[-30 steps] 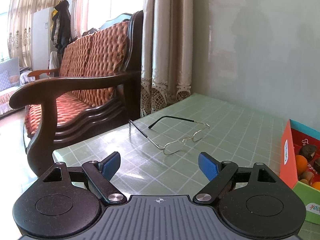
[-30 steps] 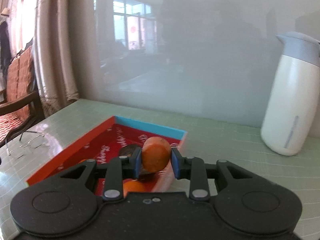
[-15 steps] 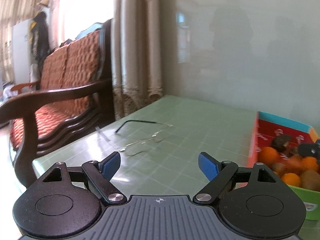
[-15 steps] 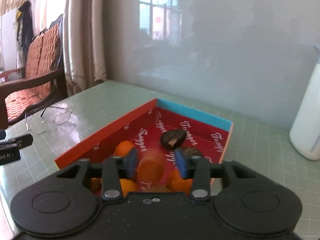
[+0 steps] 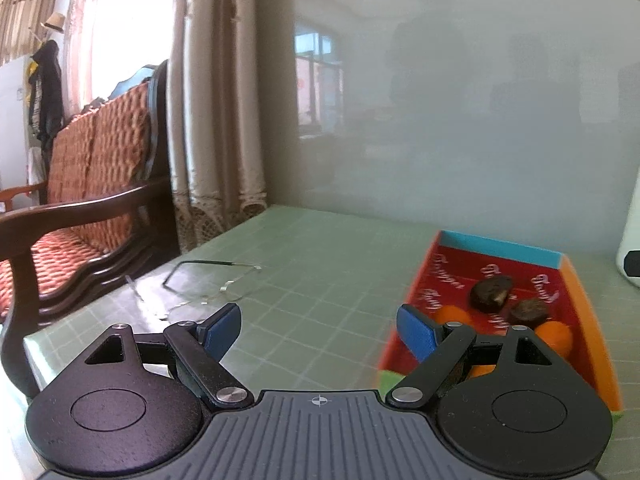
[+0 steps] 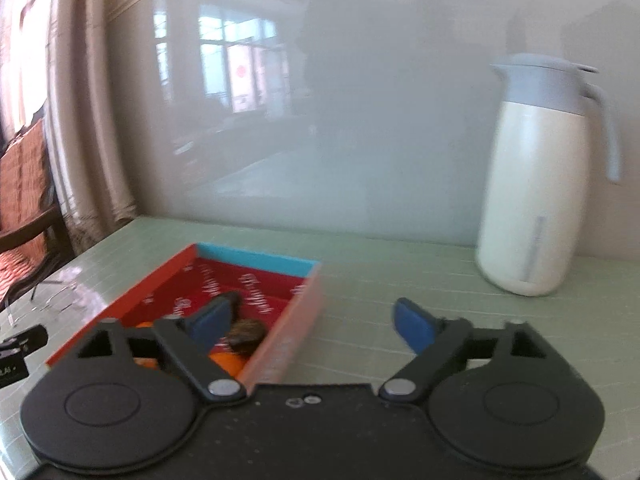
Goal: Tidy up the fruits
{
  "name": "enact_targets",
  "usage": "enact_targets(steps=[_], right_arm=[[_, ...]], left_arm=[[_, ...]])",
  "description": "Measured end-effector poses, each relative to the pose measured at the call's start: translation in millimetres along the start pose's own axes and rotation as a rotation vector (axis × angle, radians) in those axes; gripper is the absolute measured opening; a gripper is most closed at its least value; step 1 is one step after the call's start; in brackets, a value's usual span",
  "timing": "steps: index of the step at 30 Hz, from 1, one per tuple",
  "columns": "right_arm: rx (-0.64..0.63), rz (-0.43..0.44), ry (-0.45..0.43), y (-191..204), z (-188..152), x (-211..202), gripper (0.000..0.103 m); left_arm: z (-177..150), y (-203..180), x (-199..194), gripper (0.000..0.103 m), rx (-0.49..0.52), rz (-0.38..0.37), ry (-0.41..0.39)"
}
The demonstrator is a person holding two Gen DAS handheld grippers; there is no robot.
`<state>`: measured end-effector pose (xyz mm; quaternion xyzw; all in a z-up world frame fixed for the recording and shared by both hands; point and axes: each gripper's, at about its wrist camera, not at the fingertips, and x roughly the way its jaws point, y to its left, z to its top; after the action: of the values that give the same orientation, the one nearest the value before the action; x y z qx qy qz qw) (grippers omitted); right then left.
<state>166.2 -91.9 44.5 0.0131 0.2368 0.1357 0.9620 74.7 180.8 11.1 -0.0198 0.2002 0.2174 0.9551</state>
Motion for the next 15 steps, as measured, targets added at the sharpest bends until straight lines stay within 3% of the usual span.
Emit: enact_targets(steps=[3,5,15], right_arm=[[0.007,-0.034,0.000,-13,-1,-6,0.101],[0.003,-0.052,-0.001,-20,-3,-11,0.102],[-0.002,-0.105,-0.009,-55,-10,-40,0.103]], left_arm=[[2,-15,-2,0.085,0.012,-0.013,-0.005],[2,-26,-5,0.103,0.026,-0.029,-0.009],[-3,-78,-36,0.103,0.078,-0.128,-0.042]])
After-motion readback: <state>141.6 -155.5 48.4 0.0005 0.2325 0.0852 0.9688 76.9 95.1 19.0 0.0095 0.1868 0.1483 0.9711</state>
